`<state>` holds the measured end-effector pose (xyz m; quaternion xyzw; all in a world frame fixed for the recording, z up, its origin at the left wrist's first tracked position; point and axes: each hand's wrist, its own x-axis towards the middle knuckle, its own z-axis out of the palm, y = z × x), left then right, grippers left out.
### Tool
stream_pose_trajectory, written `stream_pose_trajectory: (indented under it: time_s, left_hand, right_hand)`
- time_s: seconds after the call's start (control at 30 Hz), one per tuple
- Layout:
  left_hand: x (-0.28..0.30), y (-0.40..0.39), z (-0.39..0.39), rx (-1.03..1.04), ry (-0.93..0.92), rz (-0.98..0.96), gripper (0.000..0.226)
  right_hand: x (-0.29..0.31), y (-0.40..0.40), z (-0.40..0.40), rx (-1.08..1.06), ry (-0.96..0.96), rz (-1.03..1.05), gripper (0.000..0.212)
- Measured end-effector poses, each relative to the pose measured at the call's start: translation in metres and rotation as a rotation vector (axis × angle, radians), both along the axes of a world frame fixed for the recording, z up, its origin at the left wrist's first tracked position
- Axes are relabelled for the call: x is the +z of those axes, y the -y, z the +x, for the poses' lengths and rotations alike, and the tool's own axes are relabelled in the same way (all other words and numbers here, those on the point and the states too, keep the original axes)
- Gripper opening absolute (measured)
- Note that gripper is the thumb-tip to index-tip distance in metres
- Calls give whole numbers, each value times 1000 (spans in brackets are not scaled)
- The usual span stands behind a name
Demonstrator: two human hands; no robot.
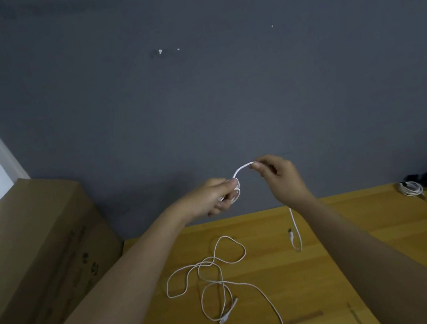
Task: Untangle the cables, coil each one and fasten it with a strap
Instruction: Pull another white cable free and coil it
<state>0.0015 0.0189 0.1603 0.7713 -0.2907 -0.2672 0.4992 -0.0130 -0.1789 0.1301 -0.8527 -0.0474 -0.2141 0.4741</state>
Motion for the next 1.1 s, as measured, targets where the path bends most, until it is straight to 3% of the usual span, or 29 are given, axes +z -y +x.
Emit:
stream_pose_trajectory:
  time_s: [0.17, 0.33, 0.4, 0.5, 0.6, 0.7, 0.8, 0.9, 1.1]
  left_hand:
    - [14, 3, 12, 34, -123, -175, 40]
    - [26, 10, 17, 92, -286, -406, 39]
    - [30, 18, 17, 120, -301, -493, 39]
    - [32, 27, 17, 196, -214, -563, 39]
    - [30, 29, 20, 278, -191, -574, 37]
    - [27, 34, 23, 365, -188, -585, 28]
    - [23, 38, 30, 484, 23, -403, 26]
    - [14, 23, 37, 451, 282, -113, 32]
    - [-11, -5, 37, 278, 401, 310, 26]
  right_hand:
    - [-7, -4, 9, 99, -178, 135, 27]
    - [-5, -31, 15, 101, -314, 363, 27]
    - [-11, -41, 13, 77, -365, 365, 32]
    - [-25, -50, 7, 29, -348, 162, 36]
    - [-28, -52, 0, -26, -306, -252, 37]
    - [-29, -53, -9, -7, -147, -602, 32]
    - [-23, -52, -19, 87, 43, -697, 30]
    - [-17, -45, -23, 112, 136, -753, 31]
    - [0, -38, -22, 180, 171, -654, 24]
